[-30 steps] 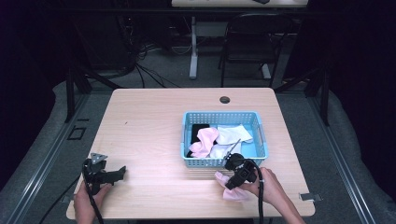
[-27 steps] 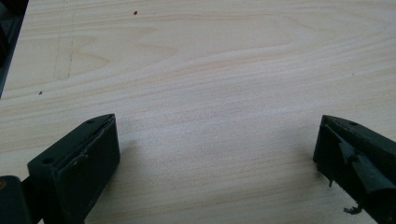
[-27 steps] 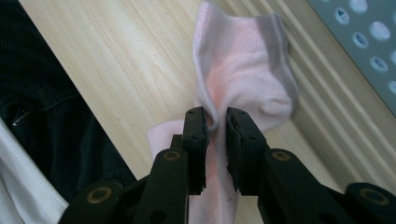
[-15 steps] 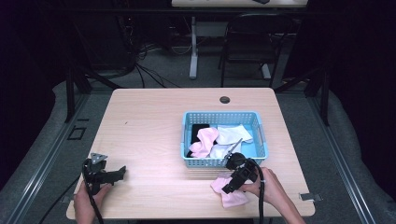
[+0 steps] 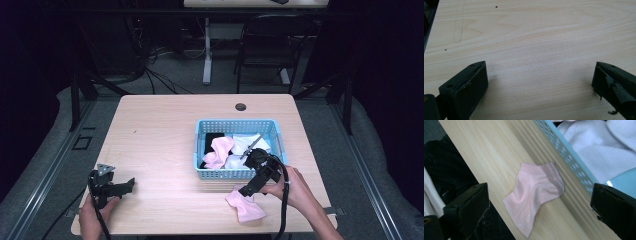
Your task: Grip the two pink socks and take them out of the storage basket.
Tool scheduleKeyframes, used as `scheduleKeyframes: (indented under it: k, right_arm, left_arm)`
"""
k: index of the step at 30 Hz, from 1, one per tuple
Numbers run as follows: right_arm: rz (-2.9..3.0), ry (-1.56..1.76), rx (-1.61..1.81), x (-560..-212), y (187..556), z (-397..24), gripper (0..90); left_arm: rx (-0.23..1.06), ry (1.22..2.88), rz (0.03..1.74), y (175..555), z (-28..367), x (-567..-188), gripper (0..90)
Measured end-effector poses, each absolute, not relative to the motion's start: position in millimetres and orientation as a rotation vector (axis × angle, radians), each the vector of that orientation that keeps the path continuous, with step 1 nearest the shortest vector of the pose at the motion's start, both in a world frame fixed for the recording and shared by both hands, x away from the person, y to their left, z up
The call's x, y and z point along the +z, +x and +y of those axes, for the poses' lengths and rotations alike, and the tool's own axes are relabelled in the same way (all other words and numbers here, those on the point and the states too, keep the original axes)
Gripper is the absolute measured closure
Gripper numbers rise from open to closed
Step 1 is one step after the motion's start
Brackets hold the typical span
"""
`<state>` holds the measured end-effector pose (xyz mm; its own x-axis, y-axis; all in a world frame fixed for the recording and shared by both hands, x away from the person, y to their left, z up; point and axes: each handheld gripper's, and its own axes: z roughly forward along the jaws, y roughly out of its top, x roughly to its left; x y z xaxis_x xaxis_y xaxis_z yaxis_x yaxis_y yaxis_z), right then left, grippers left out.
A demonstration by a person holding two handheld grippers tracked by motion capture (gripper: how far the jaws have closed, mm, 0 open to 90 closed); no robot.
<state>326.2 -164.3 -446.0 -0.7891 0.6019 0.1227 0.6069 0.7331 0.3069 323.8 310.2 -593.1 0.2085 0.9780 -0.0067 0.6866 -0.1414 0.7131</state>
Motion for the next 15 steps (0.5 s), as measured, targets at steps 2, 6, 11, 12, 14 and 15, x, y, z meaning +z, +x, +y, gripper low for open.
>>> scheduleKeyframes:
  k: [2,6,11,12,14,15]
  right_arm:
    - [-2.917,-1.026,-0.535,-436.0,327.8,-164.5,0.0]
    - [-2.926,-1.032,-0.544,-427.3,329.3,-165.5,0.0]
    - [-2.948,-1.049,-0.559,-414.4,336.5,-169.0,0.0]
    - [-2.943,-1.061,-0.573,-412.5,338.3,-169.4,0.0]
    - [-2.952,-1.071,-0.586,-405.1,346.0,-170.2,0.0]
    - [-2.945,-1.074,-0.594,-404.0,347.8,-170.1,0.0]
  left_arm:
    - [0.638,1.897,1.54,323.8,310.2,-593.2,0.5]
    - [0.639,1.898,1.54,323.8,310.2,-593.2,0.5]
    - [0.638,1.898,1.541,323.8,310.2,-593.1,0.5]
    - [0.638,1.898,1.54,323.8,310.2,-593.2,0.5]
    - [0.638,1.898,1.54,323.9,310.2,-593.2,0.5]
    - [0.638,1.898,1.54,323.9,310.2,-593.2,0.5]
